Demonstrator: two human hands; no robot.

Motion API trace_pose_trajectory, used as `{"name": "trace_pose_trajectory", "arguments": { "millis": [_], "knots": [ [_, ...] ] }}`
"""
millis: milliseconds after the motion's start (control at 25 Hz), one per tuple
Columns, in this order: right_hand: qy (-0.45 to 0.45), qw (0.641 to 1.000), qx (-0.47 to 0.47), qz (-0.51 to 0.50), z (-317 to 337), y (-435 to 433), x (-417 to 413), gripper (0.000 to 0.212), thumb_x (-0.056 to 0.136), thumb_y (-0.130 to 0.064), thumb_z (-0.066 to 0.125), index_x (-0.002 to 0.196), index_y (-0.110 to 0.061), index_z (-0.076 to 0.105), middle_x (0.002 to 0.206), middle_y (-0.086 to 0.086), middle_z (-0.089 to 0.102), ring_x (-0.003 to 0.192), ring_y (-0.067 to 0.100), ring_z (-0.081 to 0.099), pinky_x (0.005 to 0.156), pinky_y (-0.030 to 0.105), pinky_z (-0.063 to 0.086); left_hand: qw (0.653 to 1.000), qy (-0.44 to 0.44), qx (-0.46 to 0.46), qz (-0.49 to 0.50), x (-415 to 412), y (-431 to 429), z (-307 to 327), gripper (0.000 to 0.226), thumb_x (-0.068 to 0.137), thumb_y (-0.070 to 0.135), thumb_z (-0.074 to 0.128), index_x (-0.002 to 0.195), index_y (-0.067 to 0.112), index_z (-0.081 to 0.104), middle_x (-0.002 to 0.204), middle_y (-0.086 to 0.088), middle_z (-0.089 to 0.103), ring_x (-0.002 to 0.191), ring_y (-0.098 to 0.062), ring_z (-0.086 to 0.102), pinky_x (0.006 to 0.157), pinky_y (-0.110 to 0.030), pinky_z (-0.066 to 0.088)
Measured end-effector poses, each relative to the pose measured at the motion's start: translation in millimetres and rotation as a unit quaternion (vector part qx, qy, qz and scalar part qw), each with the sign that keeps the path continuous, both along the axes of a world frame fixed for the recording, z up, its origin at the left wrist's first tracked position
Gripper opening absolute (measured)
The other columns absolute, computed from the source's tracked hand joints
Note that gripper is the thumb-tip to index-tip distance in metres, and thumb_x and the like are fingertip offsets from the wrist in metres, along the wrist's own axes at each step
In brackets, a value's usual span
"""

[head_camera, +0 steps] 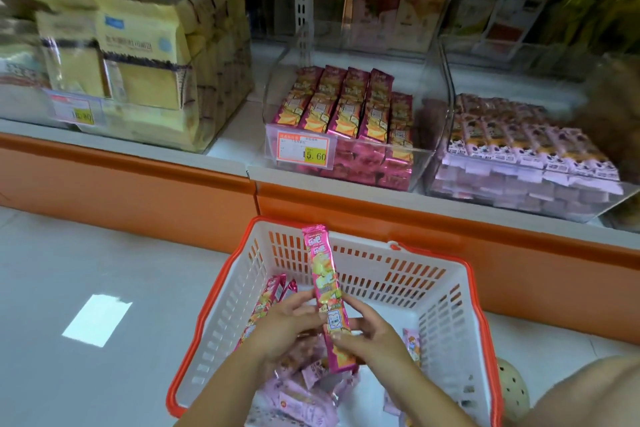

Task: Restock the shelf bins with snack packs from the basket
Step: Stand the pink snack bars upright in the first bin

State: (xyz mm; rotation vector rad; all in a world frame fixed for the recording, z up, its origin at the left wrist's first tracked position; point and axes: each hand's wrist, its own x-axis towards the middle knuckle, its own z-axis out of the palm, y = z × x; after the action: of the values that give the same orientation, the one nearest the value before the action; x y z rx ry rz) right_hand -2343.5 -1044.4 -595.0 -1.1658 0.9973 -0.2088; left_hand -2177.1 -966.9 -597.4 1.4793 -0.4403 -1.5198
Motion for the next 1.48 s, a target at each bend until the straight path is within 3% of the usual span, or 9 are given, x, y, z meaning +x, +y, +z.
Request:
{"name": "trace_pose_trajectory", "arguments": {
  "millis": [120, 360, 560, 760, 920, 1040, 1160, 1280, 1480],
  "knots": [
    [-0.018, 0.994, -0.104, -0.028, 39.0, 6.0, 2.6, 0.052, 0.074, -0.013, 0.081, 0.118, -0.035, 0.065, 0.094, 0.002, 0.073, 0.073, 0.011, 0.067, 0.071, 0.028, 0.056, 0.998, -0.02, -0.061, 0.018, 11.4, -11.3, 41.5, 0.055, 0.071, 0.018, 0.081, 0.121, 0.02, 0.059, 0.107, -0.007, 0.073, 0.104, -0.029, 0.067, 0.099, -0.051, 0.047],
    [-0.067, 0.936, -0.3, -0.171, 137.2, -3.1, -3.9, 0.035, 0.076, -0.006, 0.076, 0.083, -0.04, 0.077, 0.089, -0.011, 0.075, 0.082, -0.001, 0.068, 0.072, 0.008, 0.049, 0.969, -0.173, -0.142, -0.105, 11.4, -47.1, 145.2, 0.025, 0.081, 0.029, 0.074, 0.102, 0.016, 0.069, 0.091, 0.0, 0.075, 0.085, -0.012, 0.07, 0.08, -0.028, 0.054],
    [-0.067, 0.931, -0.279, -0.226, 200.3, -24.2, -45.5, 0.033, 0.084, 0.004, 0.062, 0.075, -0.022, 0.079, 0.079, -0.001, 0.076, 0.064, 0.004, 0.068, 0.056, 0.009, 0.05, 0.966, -0.162, -0.114, -0.164, 6.1, -48.9, 180.2, 0.029, 0.088, 0.029, 0.067, 0.106, 0.006, 0.064, 0.095, -0.007, 0.075, 0.084, -0.018, 0.071, 0.075, -0.032, 0.052],
    [-0.154, 0.896, -0.231, -0.346, 211.5, -53.1, -14.6, 0.017, 0.089, -0.009, 0.059, 0.09, -0.019, 0.073, 0.078, 0.001, 0.075, 0.059, 0.02, 0.07, 0.05, 0.027, 0.056, 0.956, -0.203, -0.209, 0.04, 9.5, -83.1, 212.4, 0.023, 0.096, 0.026, 0.053, 0.117, 0.032, 0.061, 0.101, 0.01, 0.073, 0.089, -0.004, 0.07, 0.078, -0.028, 0.058],
    [-0.107, 0.899, -0.299, -0.303, 207.2, -82.3, 36.2, 0.011, 0.089, -0.034, 0.062, 0.099, -0.034, 0.066, 0.102, -0.013, 0.068, 0.089, 0.003, 0.066, 0.079, 0.027, 0.053, 0.936, -0.258, -0.238, 0.022, 3.3, -128.2, 227.7, 0.037, 0.097, 0.032, 0.05, 0.134, 0.03, 0.053, 0.118, 0.017, 0.063, 0.096, 0.002, 0.064, 0.087, -0.022, 0.053],
    [-0.031, 0.887, -0.367, -0.277, 196.8, -101.4, 56.2, 0.023, 0.09, -0.041, 0.059, 0.112, -0.033, 0.059, 0.111, -0.014, 0.058, 0.089, -0.009, 0.055, 0.066, 0.01, 0.042, 0.919, -0.321, -0.229, -0.017, 3.8, -151.8, 231.3, 0.033, 0.097, 0.03, 0.051, 0.13, 0.027, 0.058, 0.113, 0.024, 0.061, 0.096, 0.008, 0.055, 0.08, -0.009, 0.042],
    [0.075, 0.84, -0.46, -0.279, 187.2, -115.3, 60.0, 0.02, 0.089, -0.045, 0.059, 0.107, -0.039, 0.054, 0.098, -0.017, 0.056, 0.083, -0.001, 0.056, 0.062, 0.016, 0.044, 0.912, -0.348, -0.213, -0.034, 6.9, -168.9, 225.4, 0.037, 0.096, 0.024, 0.054, 0.133, 0.026, 0.056, 0.133, 0.011, 0.057, 0.108, 0.001, 0.054, 0.081, -0.012, 0.041],
    [0.175, 0.772, -0.55, -0.265, 181.9, -126.4, 60.2, 0.011, 0.091, -0.046, 0.056, 0.095, -0.037, 0.061, 0.096, -0.013, 0.049, 0.074, 0.003, 0.052, 0.054, 0.022, 0.041, 0.916, -0.332, -0.222, -0.025, 9.3, -176.2, 219.3, 0.039, 0.096, 0.013, 0.054, 0.134, 0.022, 0.055, 0.131, 0.009, 0.058, 0.089, 0.009, 0.055, 0.062, -0.003, 0.047],
    [0.233, 0.742, -0.607, -0.162, 175.3, -129.6, 51.6, 0.022, 0.095, -0.041, 0.049, 0.107, -0.034, 0.066, 0.088, -0.009, 0.038, 0.073, 0.009, 0.047, 0.055, 0.026, 0.042, 0.919, -0.312, -0.241, -0.004, 9.0, -168.8, 207.3, 0.032, 0.097, 0.012, 0.052, 0.124, 0.026, 0.063, 0.118, 0.014, 0.065, 0.093, -0.002, 0.066, 0.073, -0.026, 0.06]
  ]
}}
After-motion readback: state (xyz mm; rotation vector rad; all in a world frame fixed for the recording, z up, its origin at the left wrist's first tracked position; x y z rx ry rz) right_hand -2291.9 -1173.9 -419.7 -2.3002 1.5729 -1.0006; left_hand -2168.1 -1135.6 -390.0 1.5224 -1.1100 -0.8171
